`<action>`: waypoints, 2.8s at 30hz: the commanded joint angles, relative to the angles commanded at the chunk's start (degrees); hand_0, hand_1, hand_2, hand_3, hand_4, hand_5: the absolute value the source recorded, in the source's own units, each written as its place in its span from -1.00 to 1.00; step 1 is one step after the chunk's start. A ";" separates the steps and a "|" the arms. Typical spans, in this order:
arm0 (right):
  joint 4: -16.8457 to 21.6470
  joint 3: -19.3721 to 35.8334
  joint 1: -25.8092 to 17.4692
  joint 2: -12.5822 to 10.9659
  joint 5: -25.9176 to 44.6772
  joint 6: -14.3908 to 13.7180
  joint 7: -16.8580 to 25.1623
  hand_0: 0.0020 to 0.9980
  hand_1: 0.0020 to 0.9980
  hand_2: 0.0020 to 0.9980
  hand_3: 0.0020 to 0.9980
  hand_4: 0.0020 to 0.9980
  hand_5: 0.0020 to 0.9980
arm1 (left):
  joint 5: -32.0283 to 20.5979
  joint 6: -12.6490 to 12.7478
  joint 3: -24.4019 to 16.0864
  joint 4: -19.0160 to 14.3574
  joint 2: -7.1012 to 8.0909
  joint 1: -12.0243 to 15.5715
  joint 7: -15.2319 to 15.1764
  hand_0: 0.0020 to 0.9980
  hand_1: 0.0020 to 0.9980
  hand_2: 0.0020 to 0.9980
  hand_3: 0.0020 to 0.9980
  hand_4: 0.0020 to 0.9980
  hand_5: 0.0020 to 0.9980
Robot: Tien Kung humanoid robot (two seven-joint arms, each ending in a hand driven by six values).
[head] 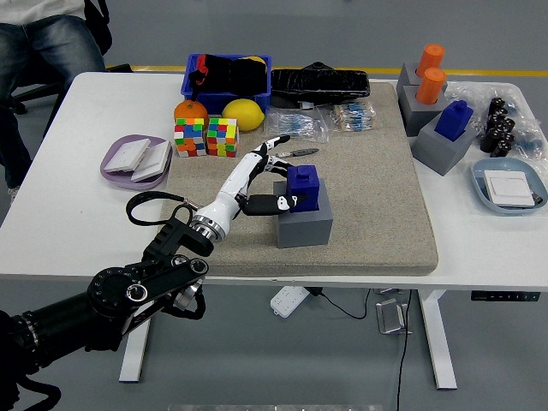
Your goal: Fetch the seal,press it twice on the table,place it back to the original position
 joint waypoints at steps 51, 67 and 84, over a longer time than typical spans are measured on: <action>0.04 0.96 -0.17 0.38 -0.01 0.03 0.03 0.81 0.51 0.51 0.55 0.77 0.09 | -2.09 1.04 -5.44 9.07 5.24 1.21 -5.71 0.62 -0.03 -0.21 0.77 0.43 -1.00; 0.11 0.61 -0.15 0.15 -0.02 0.06 0.04 0.81 0.51 0.51 0.55 0.77 0.09 | -5.65 0.71 -0.73 14.98 5.31 3.15 -6.45 0.60 -0.02 -0.22 0.76 0.41 -1.00; 0.19 0.22 -0.31 -0.02 -0.02 0.08 0.05 0.81 0.51 0.51 0.55 0.77 0.09 | -4.86 0.41 -1.21 13.71 6.44 4.88 -6.48 0.61 -0.03 -0.23 0.75 0.40 -1.00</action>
